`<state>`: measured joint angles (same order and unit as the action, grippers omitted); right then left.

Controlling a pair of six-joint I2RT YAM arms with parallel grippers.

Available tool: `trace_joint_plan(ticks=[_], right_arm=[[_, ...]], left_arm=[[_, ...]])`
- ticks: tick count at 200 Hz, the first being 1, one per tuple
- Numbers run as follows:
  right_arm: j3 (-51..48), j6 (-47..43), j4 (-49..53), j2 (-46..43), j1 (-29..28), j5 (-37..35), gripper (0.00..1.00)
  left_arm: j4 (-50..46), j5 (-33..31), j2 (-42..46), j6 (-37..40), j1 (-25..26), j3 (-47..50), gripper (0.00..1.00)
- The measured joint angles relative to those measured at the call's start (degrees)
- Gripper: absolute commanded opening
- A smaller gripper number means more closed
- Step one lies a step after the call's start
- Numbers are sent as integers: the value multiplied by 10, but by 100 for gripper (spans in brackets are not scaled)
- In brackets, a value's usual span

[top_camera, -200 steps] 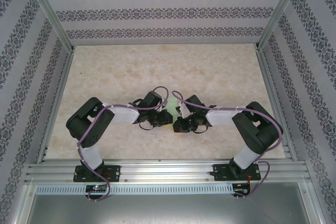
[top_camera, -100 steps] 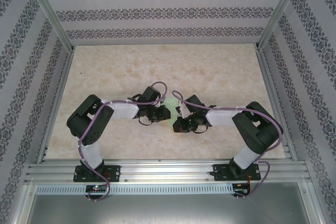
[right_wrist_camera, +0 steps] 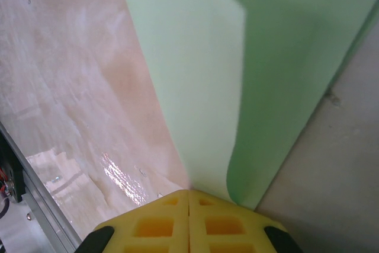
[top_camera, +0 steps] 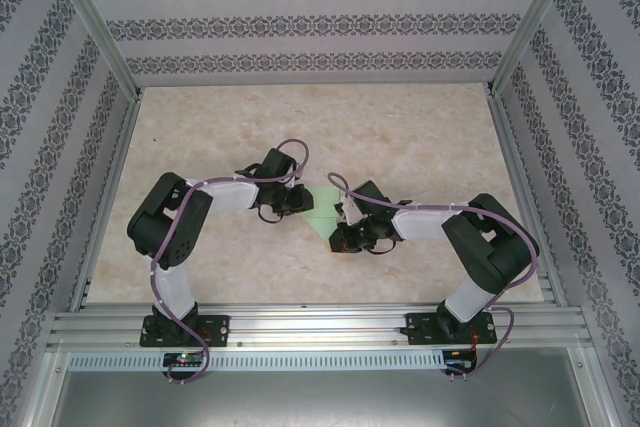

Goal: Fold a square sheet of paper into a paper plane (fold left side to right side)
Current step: Third fold the triangle at the center of the table.

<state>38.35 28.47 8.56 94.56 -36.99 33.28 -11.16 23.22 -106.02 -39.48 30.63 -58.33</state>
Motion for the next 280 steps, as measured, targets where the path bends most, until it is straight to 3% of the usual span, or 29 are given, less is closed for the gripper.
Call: trace_joint_plan(ticks=[39,72,107,185,234,280], right_arm=[[1,0,3,0,0,0,7],[2,0,4,1,0,0,7],[3,0,6,1,0,0,7],[3,0,7,1,0,-1,8],[3,5,11,-6,0,-9,9],[-15,80,32,-86,0,-48,12]], left_arm=[[2,-9,75,5,-7,15,23],[9,8,136,2,46,78,22],[33,30,121,-11,89,105,22],[64,10,30,-19,89,73,22],[75,4,24,-19,88,71,22],[82,4,22,-20,88,73,21]])
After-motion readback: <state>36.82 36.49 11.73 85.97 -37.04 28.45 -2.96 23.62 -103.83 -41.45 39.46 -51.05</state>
